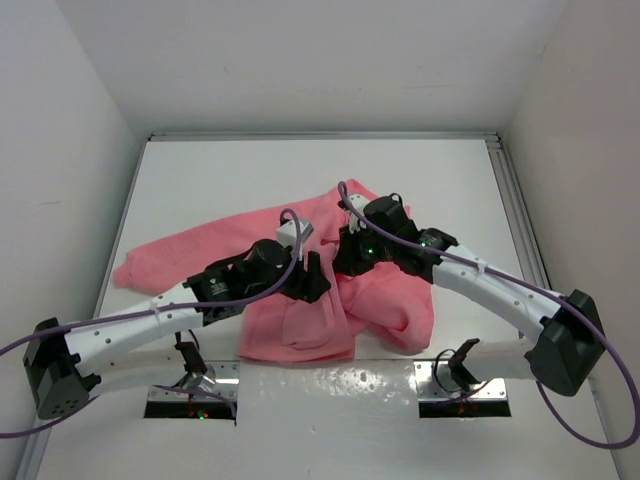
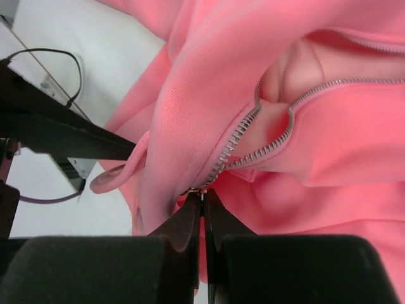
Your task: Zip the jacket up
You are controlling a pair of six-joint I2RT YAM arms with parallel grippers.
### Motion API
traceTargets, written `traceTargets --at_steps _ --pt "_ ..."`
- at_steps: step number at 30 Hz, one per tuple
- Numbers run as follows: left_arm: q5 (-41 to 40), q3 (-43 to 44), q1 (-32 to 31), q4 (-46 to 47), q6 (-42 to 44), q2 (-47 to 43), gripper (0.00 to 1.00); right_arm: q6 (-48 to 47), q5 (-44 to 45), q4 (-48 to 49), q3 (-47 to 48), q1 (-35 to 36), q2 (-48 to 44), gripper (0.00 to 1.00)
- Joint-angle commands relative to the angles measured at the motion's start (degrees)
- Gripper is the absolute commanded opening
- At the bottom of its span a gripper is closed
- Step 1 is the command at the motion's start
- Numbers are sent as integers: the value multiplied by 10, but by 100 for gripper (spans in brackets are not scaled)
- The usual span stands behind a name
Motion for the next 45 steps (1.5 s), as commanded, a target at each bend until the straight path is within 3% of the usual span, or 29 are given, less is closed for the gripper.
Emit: traceTargets --at_steps 1,3,5,7,12,13,17,18,25,27,30,37,41,45 --pt "-85 36 -30 -23 -6 22 55 -2 25 -14 27 1 3 0" --pt "-162 53 -70 -47 -20 26 40 -3 34 -20 31 1 9 0" --pt "-236 69 -94 -78 -36 29 31 -1 41 -20 34 1 11 0" --pt "-267 106 -144 -103 -48 42 16 4 53 -13 38 1 18 0" --pt "-349 143 -231 -137 -92 107 6 16 59 -7 46 1 30 0" --pt "-363 144 -238 -145 -100 116 7 18 64 -7 47 1 30 0" --pt "-388 136 -241 -146 -155 141 34 25 68 -8 47 2 27 0" --pt "-394 136 -241 -151 -167 141 36 24 70 -8 45 1 25 0" --pt "-479 143 -262 -226 -244 103 36 28 103 -9 47 1 30 0" --pt "-449 143 -263 -207 -228 110 44 36 109 -8 56 1 43 0" --pt "-396 139 -273 -143 -208 140 46 42 119 -7 73 1 65 0" --pt "-461 133 -274 -102 -231 192 70 54 114 3 58 2 39 0" --pt "-443 125 -240 -54 -205 211 72 59 85 5 41 1 15 0" --pt "-480 133 -218 -47 -198 239 71 67 62 11 24 1 -13 0"
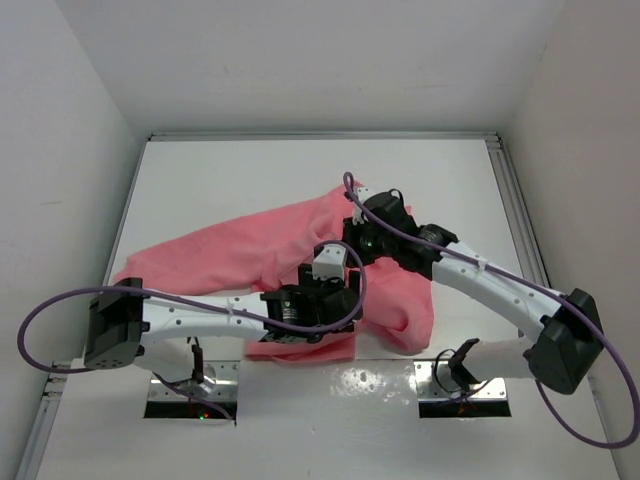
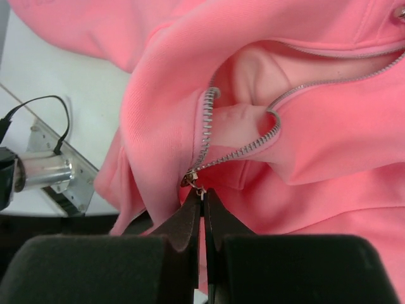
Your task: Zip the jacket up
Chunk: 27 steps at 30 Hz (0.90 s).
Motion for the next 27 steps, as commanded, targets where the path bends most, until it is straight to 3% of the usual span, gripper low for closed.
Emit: traceTargets --at_steps 1,5,8,9,11,12,17,22,27 --pt "-40 5 21 42 16 14 70 14 -27 37 -12 1 -35 0" --pt "-51 -9 50 60 18 13 62 16 -48 32 -21 1 -42 0" --pt "-65 -18 74 49 13 9 51 17 -57 33 -33 1 -56 0" --pt "-81 -23 74 47 16 -1 30 16 -55 32 -37 1 -60 0" --pt "-95 -25 78 25 21 -20 4 11 -46 22 -43 1 -71 0" --pt "-105 -26 77 7 14 -28 0 8 -39 14 -44 1 -74 0" --pt "-124 -52 78 -119 -25 -103 0 -7 32 -3 -47 2 -97 0" --pt "-102 -70 78 -238 -60 -267 0 -27 119 -6 -31 1 -95 0" --pt "-104 -11 78 -308 -45 -360 0 -48 221 -11 1 -34 -45 0"
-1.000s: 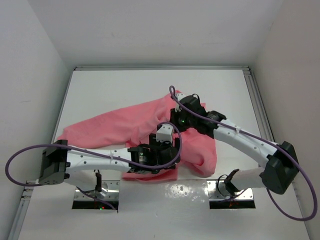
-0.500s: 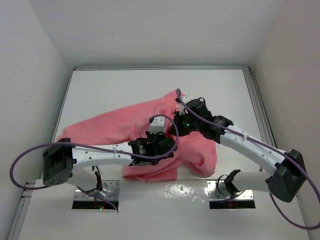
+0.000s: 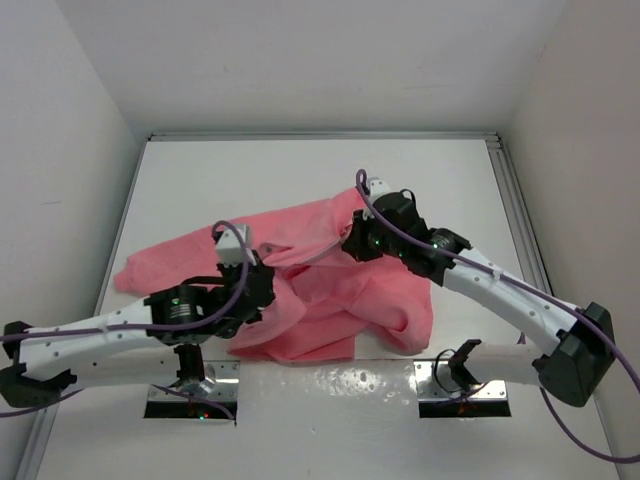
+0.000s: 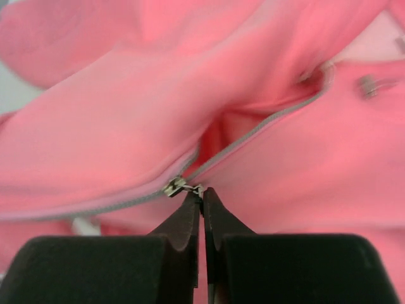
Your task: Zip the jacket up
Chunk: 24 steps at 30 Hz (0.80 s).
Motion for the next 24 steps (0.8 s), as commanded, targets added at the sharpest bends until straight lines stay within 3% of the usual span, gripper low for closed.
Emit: traceTargets --at_steps 1,5,8,11,24 --pt "-61 63 10 -131 0 -60 0 -31 142 -22 41 -59 40 0" --pt "-95 134 10 -170 14 -100 0 -32 147 -14 61 -125 70 0" --pt "-119 156 10 -191 17 -125 0 -40 226 -32 84 -163 106 0" --pt "-162 195 10 -215 14 -149 0 -16 229 -51 103 -226 138 0" --pt "-168 163 9 -314 -81 -210 0 46 227 -18 90 -391 150 0"
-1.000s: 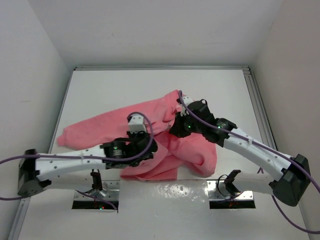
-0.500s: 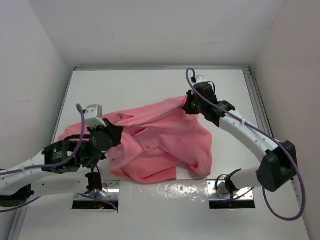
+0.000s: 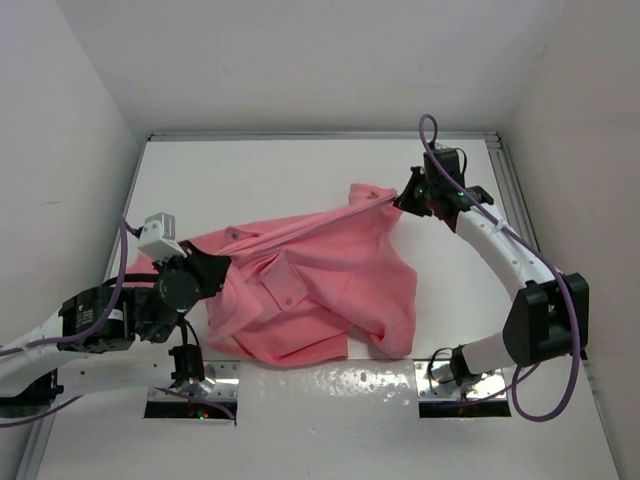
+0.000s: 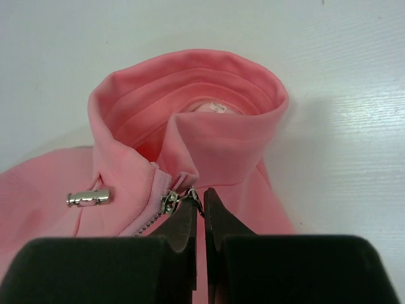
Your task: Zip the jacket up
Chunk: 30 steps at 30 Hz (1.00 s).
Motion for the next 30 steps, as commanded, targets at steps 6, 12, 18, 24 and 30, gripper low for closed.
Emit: traceTargets --at_steps 6,12,18,24,30 --pt "-114 0 2 10 67 -24 0 -15 174 55 -28 -108 -18 0" --pt "-84 -53 14 261 210 123 41 8 153 44 40 -108 -18 0" --pt "183 -76 242 513 306 245 75 32 66 72 10 -107 -61 51" --pt "288 13 343 486 289 292 79 22 -77 78 -38 -105 -137 99" --pt "332 -29 343 490 289 149 100 40 -180 88 -104 -104 -276 99"
